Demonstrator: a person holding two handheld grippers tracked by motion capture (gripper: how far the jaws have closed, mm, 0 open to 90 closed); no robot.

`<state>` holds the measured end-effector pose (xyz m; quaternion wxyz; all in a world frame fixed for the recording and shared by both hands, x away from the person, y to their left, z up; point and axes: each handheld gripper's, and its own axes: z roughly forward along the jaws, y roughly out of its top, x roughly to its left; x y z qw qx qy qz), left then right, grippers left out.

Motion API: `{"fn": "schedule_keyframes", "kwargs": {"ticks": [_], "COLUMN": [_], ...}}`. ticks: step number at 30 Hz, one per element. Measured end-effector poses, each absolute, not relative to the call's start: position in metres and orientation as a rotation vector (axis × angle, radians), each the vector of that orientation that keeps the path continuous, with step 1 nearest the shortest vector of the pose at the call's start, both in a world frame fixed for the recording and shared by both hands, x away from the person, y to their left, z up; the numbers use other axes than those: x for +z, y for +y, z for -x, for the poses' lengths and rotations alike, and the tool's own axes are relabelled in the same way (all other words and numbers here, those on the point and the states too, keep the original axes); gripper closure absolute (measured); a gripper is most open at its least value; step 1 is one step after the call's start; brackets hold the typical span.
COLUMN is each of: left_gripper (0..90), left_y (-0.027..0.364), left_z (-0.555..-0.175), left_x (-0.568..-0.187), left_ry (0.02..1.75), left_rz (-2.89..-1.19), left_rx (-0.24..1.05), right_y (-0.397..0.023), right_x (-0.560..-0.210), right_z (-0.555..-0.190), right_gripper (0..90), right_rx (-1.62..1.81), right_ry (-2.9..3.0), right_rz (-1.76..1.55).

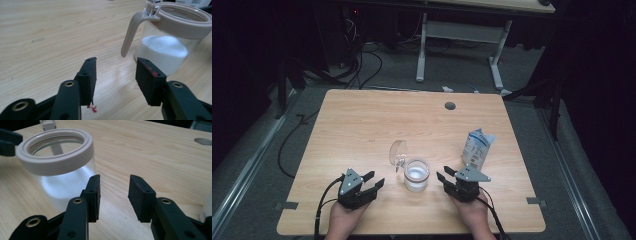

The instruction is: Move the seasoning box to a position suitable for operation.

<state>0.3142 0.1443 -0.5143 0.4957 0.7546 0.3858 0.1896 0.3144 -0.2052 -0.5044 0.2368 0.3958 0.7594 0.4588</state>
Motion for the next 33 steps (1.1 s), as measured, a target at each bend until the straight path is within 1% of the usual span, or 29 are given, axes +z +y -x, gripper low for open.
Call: {"fn": "schedule_keyframes", "kwargs": {"ticks": [6, 10, 17, 27, 33], "left_gripper": [62.1, 62.7, 66.4, 78.4, 86.2], "left_y": [0.142, 0.139, 0.135, 0.127, 0.124], "left_z": [-0.318, -0.321, -0.327, -0.331, -0.337], "left_x": [-0.502, -0.496, -0.490, -0.475, -0.467], "left_ry": [0.932, 0.937, 0.968, 0.966, 0.970], "left_rz": [-1.802, -1.800, -1.795, -1.796, -1.790], "left_rx": [0.479, 0.469, 0.463, 0.468, 0.479], "right_y": [-0.200, -0.197, -0.195, -0.197, -0.194], "right_x": [-0.516, -0.519, -0.520, -0.516, -0.515], "right_z": [-0.312, -0.310, -0.310, -0.308, -0.306], "right_gripper": [61.7, 61.5, 61.7, 63.2, 65.7], "right_rx": [1.255, 1.233, 1.211, 1.218, 1.216], "right_ry": [2.120, 2.138, 2.143, 2.127, 2.130], "right_rz": [-1.090, -1.079, -1.083, -1.081, -1.064]}}
